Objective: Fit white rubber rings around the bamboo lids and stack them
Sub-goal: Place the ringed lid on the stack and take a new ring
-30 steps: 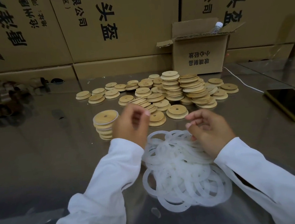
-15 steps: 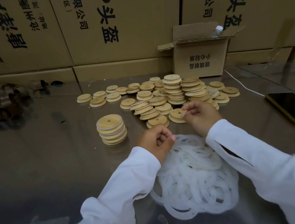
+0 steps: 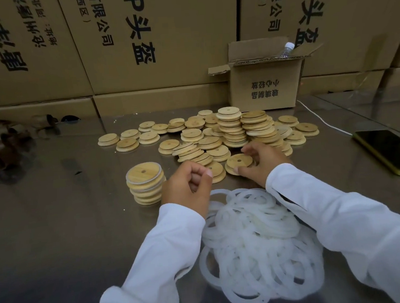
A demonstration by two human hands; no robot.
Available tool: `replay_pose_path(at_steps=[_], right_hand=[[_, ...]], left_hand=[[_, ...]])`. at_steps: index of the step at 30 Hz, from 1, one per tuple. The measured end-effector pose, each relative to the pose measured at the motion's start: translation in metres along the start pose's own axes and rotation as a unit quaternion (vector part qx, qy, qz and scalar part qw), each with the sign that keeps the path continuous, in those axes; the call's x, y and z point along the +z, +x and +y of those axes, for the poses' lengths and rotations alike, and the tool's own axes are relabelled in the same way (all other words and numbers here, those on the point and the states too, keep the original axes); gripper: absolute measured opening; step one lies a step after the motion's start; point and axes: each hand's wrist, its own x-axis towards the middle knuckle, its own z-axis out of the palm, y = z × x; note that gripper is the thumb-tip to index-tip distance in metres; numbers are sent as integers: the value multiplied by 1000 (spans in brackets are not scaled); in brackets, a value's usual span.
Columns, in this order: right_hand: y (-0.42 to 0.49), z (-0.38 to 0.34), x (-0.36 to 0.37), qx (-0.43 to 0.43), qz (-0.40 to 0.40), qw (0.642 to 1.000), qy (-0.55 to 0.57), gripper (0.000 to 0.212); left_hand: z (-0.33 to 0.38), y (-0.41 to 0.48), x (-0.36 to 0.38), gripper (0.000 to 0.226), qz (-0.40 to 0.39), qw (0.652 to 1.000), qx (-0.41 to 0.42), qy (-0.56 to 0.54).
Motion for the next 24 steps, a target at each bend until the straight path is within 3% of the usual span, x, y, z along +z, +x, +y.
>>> replay_pose_path(at_steps=[6,8,10,14,19,24], right_hand=[[-39,-29,-28,-120,60,979,154,45],[-58,-38,-32,-182,48,966,179,48],[-73,-43,-30,-243,47,958,144,49],[-85,-44,-20,-355,113,928,14,50],[-84,-38,-13,-348,132,928,24,53],[-82,-34,-15,-312,70,946,62,69]], left_hand=[[1,1,2,4,10,999,-29,-28],[3,0,2,17,4,998,-37,-40],[6,-1,1,24,6,997,-46,-64],[9,-1,0,7,-14,990,-90,-110],[7,0,1,10,-96,955,-169,-223],[5,4,-2,9,-51,963,-157,-214]])
